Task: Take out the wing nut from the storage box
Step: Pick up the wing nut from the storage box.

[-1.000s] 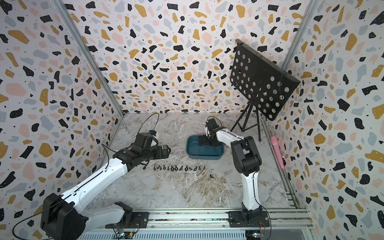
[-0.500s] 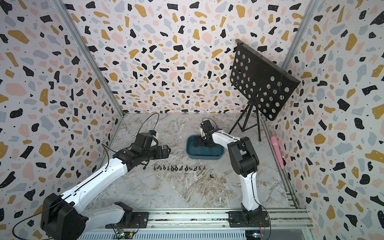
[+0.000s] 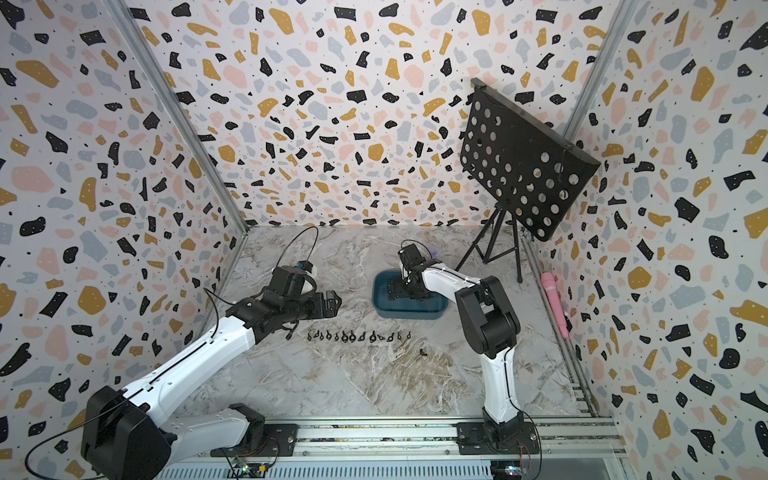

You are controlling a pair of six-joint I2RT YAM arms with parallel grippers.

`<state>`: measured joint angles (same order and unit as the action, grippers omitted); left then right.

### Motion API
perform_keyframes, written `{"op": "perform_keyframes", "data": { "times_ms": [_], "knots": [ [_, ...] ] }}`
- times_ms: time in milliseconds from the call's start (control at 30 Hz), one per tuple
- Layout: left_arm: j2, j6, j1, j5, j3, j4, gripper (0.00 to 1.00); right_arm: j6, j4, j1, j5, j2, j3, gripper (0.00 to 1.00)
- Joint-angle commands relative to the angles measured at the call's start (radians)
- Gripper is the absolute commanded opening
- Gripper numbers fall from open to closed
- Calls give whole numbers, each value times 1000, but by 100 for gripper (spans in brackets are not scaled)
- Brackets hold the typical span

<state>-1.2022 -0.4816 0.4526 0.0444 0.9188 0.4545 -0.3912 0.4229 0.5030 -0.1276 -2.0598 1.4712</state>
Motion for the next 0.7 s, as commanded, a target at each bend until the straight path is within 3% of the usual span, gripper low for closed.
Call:
{"op": "perform_keyframes", "data": {
  "times_ms": [0, 233, 667],
  "knots": [
    [23, 9, -6, 1, -13, -2, 100, 28, 38, -11, 37, 29, 32, 90],
    [33, 4, -6, -11, -18, 6, 100, 47, 21, -29, 45, -5, 64, 60],
    [26, 9, -6, -12, -14, 9, 100, 55, 34, -44, 21, -78, 124, 37]
  ]
}}
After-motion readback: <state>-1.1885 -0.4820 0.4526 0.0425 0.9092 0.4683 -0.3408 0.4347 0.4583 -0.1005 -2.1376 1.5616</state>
